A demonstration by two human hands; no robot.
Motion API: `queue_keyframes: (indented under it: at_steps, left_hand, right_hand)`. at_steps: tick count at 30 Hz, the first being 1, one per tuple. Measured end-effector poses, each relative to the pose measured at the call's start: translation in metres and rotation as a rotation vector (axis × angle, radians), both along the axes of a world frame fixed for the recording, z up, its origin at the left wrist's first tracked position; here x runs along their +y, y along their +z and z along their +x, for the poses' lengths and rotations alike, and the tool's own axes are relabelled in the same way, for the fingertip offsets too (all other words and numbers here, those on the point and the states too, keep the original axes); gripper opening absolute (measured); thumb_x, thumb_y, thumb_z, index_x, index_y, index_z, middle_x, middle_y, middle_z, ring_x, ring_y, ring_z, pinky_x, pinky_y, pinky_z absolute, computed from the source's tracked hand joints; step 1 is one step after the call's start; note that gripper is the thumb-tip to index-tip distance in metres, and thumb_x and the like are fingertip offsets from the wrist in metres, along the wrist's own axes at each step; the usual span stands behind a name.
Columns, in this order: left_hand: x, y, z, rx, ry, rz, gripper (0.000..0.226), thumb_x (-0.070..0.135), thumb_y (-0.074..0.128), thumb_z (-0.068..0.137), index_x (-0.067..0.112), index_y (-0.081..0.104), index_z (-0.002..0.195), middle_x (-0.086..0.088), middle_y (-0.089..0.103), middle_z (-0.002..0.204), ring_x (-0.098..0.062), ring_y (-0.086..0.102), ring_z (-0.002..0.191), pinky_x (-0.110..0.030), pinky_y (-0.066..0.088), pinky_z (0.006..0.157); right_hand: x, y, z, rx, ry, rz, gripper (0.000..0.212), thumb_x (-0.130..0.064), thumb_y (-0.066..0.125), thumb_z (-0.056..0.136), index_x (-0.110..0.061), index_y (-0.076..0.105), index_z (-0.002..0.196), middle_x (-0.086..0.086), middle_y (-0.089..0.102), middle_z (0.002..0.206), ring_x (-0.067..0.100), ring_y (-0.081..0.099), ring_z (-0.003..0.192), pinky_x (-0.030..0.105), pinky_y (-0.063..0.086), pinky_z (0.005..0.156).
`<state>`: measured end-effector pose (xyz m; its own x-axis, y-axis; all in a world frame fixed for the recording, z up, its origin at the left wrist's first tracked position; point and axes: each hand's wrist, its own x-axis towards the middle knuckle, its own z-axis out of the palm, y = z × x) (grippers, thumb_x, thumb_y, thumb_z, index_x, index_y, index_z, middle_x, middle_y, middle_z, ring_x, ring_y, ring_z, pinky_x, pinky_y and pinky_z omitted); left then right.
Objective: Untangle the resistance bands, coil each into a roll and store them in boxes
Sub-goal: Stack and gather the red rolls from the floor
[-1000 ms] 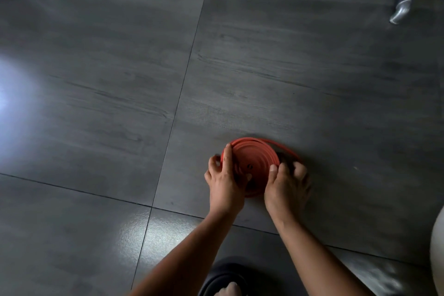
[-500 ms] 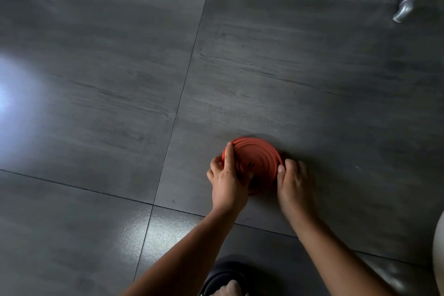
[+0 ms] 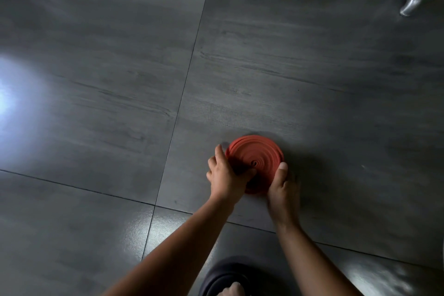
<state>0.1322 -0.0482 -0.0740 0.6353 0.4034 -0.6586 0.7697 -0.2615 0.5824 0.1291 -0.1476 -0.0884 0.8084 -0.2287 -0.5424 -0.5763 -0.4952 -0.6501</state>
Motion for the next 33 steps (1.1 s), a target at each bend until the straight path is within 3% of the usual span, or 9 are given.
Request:
queue_keyframes:
  at_steps: [2, 6, 9, 14, 17, 21, 29, 31, 33]
  left_hand:
    - [0.005, -0.003, 0.003, 0.026, 0.077, -0.061, 0.086, 0.027, 0.079, 0.067, 0.025, 0.028, 0.136, -0.007, 0.029, 0.133, -0.034, 0.029, 0.127, -0.048, 0.034, 0.105]
    - [0.010, -0.007, 0.005, 0.043, 0.156, -0.203, 0.082, 0.032, 0.086, 0.056, 0.025, 0.039, 0.124, 0.001, 0.029, 0.118, -0.027, 0.034, 0.123, -0.047, 0.043, 0.100]
    - [0.005, -0.002, 0.006, -0.070, 0.270, -0.335, 0.071, 0.046, 0.080, 0.058, 0.024, 0.037, 0.109, -0.004, 0.038, 0.121, -0.024, 0.043, 0.117, -0.041, 0.048, 0.094]
    - [0.005, 0.008, 0.010, -0.194, 0.483, -0.545, 0.032, 0.023, 0.066, 0.081, 0.019, 0.042, 0.102, -0.008, 0.058, 0.104, -0.022, 0.061, 0.095, -0.034, 0.055, 0.078]
    - [0.001, 0.021, 0.010, -0.264, 0.576, -0.595, 0.035, 0.020, 0.063, 0.082, 0.012, 0.047, 0.111, -0.008, 0.062, 0.100, -0.021, 0.063, 0.090, -0.034, 0.054, 0.078]
    - [-0.017, 0.052, 0.001, -0.324, 0.664, -0.613, 0.037, 0.021, 0.063, 0.080, 0.010, 0.049, 0.112, -0.009, 0.063, 0.099, -0.019, 0.064, 0.089, -0.030, 0.055, 0.077]
    - [-0.025, 0.217, -0.048, -0.369, 0.929, -0.604, 0.045, 0.022, 0.075, 0.066, 0.009, 0.052, 0.103, -0.004, 0.067, 0.085, -0.011, 0.065, 0.076, -0.025, 0.054, 0.068]
    - [-0.008, 0.276, -0.060, -0.404, 1.017, -0.575, 0.036, 0.018, 0.066, 0.072, 0.008, 0.053, 0.103, -0.002, 0.068, 0.079, -0.009, 0.065, 0.071, -0.023, 0.054, 0.062]
    - [0.012, 0.337, -0.073, -0.438, 1.088, -0.583, 0.034, 0.016, 0.069, 0.074, 0.008, 0.054, 0.103, -0.004, 0.070, 0.080, -0.011, 0.067, 0.073, -0.025, 0.056, 0.062]
  right_hand:
    - [0.007, 0.004, 0.001, -0.145, -0.037, -0.057, 0.080, -0.056, 0.006, 0.085, 0.005, 0.040, 0.124, 0.030, 0.048, 0.119, 0.042, 0.049, 0.107, 0.041, 0.042, 0.086]
    - [0.009, -0.002, 0.002, -0.048, -0.143, -0.067, 0.041, -0.029, 0.033, 0.097, 0.006, 0.047, 0.113, 0.029, 0.047, 0.118, 0.039, 0.047, 0.108, 0.037, 0.036, 0.080]
    - [0.006, -0.004, 0.003, -0.055, -0.121, -0.063, 0.043, -0.032, 0.029, 0.098, 0.003, 0.048, 0.116, 0.027, 0.047, 0.122, 0.039, 0.047, 0.110, 0.037, 0.038, 0.082]
    - [0.013, -0.001, 0.012, -0.237, -0.107, -0.173, 0.067, -0.049, 0.021, 0.084, 0.004, 0.054, 0.108, 0.030, 0.049, 0.118, 0.042, 0.043, 0.112, 0.042, 0.031, 0.091]
    - [0.013, 0.011, 0.021, -0.343, -0.063, -0.206, 0.075, -0.054, 0.017, 0.081, 0.005, 0.057, 0.101, 0.032, 0.053, 0.112, 0.044, 0.046, 0.105, 0.037, 0.025, 0.087]
    - [-0.008, 0.042, 0.020, -0.430, 0.126, -0.362, 0.058, -0.045, 0.025, 0.088, 0.000, 0.061, 0.097, 0.020, 0.060, 0.116, 0.044, 0.051, 0.100, 0.044, 0.036, 0.086]
    - [-0.019, 0.205, -0.006, -0.577, 0.408, -0.484, 0.068, -0.050, 0.012, 0.094, -0.008, 0.060, 0.071, 0.007, 0.058, 0.126, 0.028, 0.035, 0.099, 0.038, 0.024, 0.082]
    - [0.002, 0.262, -0.016, -0.593, 0.441, -0.403, 0.071, -0.052, 0.011, 0.094, -0.007, 0.063, 0.074, 0.012, 0.061, 0.120, 0.029, 0.040, 0.098, 0.038, 0.025, 0.080]
    - [0.034, 0.319, -0.028, -0.538, 0.381, -0.120, 0.072, -0.060, 0.013, 0.090, -0.006, 0.060, 0.086, 0.017, 0.063, 0.105, 0.033, 0.050, 0.097, 0.035, 0.029, 0.079]
